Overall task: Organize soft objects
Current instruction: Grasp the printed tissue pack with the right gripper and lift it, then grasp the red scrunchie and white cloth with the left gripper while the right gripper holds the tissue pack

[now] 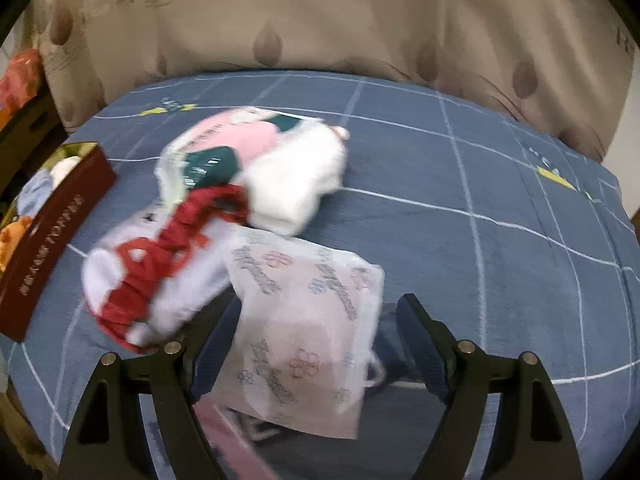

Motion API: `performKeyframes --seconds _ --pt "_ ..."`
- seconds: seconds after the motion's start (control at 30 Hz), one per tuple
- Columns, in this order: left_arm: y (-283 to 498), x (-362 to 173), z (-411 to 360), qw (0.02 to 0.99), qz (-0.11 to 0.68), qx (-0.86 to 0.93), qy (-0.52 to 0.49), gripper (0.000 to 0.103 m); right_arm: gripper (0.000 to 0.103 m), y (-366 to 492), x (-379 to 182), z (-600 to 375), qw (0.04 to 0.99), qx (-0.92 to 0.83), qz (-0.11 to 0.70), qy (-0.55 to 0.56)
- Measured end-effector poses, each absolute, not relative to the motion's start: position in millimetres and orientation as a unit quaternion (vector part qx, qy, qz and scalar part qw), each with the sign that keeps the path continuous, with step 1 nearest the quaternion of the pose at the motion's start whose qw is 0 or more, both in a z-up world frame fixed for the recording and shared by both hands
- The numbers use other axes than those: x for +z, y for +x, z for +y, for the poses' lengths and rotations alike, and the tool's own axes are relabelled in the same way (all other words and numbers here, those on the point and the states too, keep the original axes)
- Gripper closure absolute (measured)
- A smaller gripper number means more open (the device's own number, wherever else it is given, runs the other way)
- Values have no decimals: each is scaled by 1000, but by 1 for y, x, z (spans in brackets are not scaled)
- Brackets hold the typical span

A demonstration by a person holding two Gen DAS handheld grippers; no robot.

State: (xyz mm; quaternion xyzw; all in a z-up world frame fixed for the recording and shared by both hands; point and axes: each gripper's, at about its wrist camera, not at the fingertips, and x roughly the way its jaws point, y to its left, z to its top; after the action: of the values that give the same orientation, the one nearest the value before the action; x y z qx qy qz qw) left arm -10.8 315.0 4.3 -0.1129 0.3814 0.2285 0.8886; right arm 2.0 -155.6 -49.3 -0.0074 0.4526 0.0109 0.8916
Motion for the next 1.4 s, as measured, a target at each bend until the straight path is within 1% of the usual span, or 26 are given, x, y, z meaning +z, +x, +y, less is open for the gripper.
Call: performKeyframes --seconds 0.17,0.2,0.27,0.33,0.37,0.4,0.43,0.47,0.5,0.53,0.7,0.93,1.07,1.2,1.4 --pt "-15 10 308 897 364 228 -104 57 26 2 -54 -175 890 -1 455 4" --pt "-15 12 307 899 360 227 -103 57 27 4 -55 -177 891 -1 455 7" --pt "-14 13 303 901 358 224 -96 57 36 6 -56 -180 891 2 454 12" --pt "-13 13 298 903 358 220 -87 57 47 8 -56 -176 892 9 453 8" --pt "-12 13 294 904 360 216 -82 57 50 8 -55 -174 892 15 451 5" --pt "-11 12 290 905 361 213 -78 57 55 8 -54 -170 893 19 449 -3" --pt "-11 12 286 906 362 207 -72 57 63 7 -54 -168 894 22 448 -7" --pt "-10 12 283 907 362 204 -68 57 67 7 -54 -166 894 28 448 -7" --pt "-10 13 278 909 362 197 -64 57 73 6 -54 -165 894 32 446 -5" --pt "-9 14 273 911 362 189 -60 57 76 5 -54 -164 895 37 445 -5" --pt "-7 17 241 919 364 144 -35 57 79 -2 -51 -162 898 39 438 -12" --pt "-2 29 169 931 361 40 18 47 79 -8 -47 -219 901 -24 433 13" --pt "8 31 126 929 367 -26 34 43 79 -9 -46 -254 900 -66 430 20" --pt "23 23 81 914 392 -98 43 41 79 -9 -47 -276 898 -86 430 42" --pt "39 0 16 887 422 -180 58 41 79 -5 -50 -280 895 -82 435 45"
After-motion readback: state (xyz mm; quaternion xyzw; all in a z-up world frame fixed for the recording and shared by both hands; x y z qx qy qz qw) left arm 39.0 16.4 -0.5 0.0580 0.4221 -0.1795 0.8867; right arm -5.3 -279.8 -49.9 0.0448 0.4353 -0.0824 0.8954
